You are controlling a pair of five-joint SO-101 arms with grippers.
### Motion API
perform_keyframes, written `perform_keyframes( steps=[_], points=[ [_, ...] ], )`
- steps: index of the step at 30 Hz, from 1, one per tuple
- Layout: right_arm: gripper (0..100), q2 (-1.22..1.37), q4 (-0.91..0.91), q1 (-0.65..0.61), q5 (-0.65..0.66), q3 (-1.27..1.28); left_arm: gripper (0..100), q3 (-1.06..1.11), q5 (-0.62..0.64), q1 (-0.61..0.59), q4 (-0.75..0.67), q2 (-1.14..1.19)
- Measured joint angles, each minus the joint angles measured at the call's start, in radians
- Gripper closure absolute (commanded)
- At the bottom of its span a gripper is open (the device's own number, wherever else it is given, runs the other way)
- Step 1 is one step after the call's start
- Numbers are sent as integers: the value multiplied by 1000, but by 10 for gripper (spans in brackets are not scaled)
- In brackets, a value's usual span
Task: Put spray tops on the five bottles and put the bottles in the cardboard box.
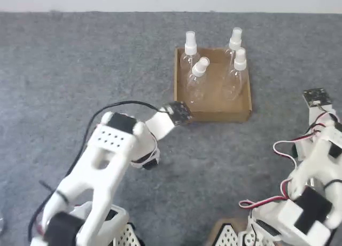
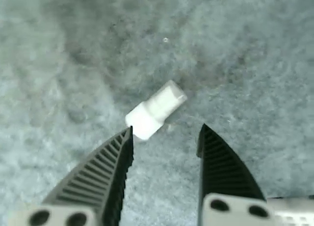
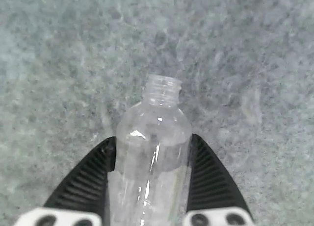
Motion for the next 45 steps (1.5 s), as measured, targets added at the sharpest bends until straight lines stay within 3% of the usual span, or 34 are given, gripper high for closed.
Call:
perform_keyframes(
  steps=[13, 21, 27, 32, 39, 45],
  points=[
    [988, 2, -3, 0, 0, 0, 808, -2, -203, 3, -138, 183],
    [988, 3, -3, 0, 0, 0, 848, -2, -213, 2, -238, 290],
    [988, 3, -3, 0, 0, 0, 981, -2, -83, 2, -344, 310],
    [988, 3, -3, 0, 0, 0, 980, -21, 46, -21, -351, 310],
    [988, 3, -3, 0, 0, 0, 978, -169, 298, -184, -358, 324],
    [988, 3, -3, 0, 0, 0, 854, -193, 361, -229, -358, 324]
  ],
)
